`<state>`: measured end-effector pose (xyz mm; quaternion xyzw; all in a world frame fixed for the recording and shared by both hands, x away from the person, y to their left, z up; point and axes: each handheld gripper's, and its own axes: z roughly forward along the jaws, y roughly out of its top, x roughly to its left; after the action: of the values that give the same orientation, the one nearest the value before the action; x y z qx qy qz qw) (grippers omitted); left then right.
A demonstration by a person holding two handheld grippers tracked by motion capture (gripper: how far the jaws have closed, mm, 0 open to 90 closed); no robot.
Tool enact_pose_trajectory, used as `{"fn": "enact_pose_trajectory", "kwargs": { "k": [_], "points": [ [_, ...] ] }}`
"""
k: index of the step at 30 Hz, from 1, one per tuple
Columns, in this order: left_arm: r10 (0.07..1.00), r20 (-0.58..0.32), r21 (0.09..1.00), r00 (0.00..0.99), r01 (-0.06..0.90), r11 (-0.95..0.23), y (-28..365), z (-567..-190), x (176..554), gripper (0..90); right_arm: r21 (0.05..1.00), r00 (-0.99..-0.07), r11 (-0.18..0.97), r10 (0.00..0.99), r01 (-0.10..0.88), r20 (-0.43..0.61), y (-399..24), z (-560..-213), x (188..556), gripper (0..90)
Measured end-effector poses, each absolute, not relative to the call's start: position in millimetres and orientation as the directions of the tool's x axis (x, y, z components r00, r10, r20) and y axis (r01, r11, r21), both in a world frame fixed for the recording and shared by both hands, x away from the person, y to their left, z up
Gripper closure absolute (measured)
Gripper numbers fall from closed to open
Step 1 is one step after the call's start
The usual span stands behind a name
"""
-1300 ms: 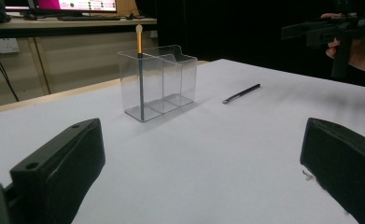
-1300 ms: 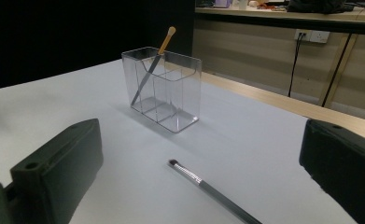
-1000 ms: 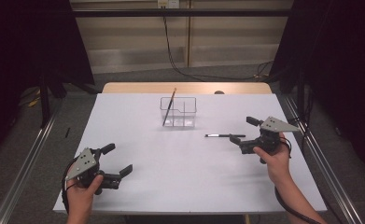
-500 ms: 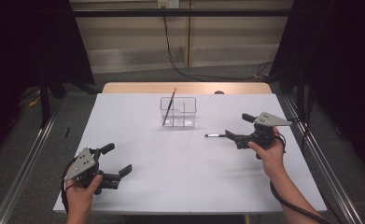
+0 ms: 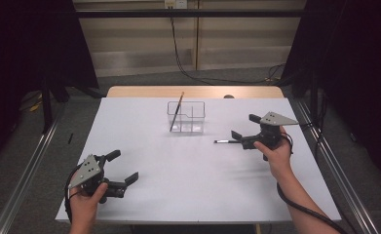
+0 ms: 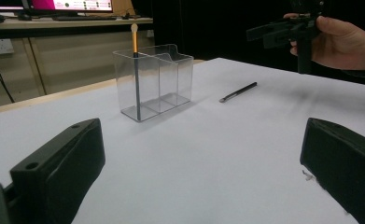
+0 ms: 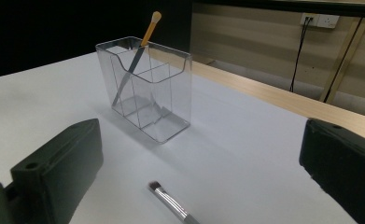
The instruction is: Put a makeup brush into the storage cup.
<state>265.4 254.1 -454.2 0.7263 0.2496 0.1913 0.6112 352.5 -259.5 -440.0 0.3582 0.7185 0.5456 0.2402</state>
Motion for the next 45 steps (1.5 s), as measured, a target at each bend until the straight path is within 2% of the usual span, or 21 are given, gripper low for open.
{"fn": "enact_pose_trajectory", "kwargs": {
  "k": [15, 26, 35, 45],
  "points": [
    [0.596, -0.026, 0.984, 0.803, 0.126, -0.127, 255, -455, 266, 0.0, 0.939, -0.642, 0.186, 0.766, 0.289, 0.046, -249, -441, 371, 0.0],
    [0.594, -0.029, 0.983, 0.804, 0.129, -0.127, 254, -455, 266, 0.0, 0.894, -0.685, 0.280, 0.727, 0.350, 0.040, -243, -440, 380, 0.0],
    [0.588, -0.027, 0.982, 0.808, 0.130, -0.135, 253, -456, 266, 0.0, 0.826, -0.686, 0.369, 0.727, 0.427, 0.030, -243, -446, 389, 0.0],
    [0.586, -0.022, 0.981, 0.810, 0.132, -0.145, 253, -456, 267, 0.0, 0.682, -0.716, 0.533, 0.697, 0.500, -0.020, -233, -454, 399, 0.0]
  ]
}}
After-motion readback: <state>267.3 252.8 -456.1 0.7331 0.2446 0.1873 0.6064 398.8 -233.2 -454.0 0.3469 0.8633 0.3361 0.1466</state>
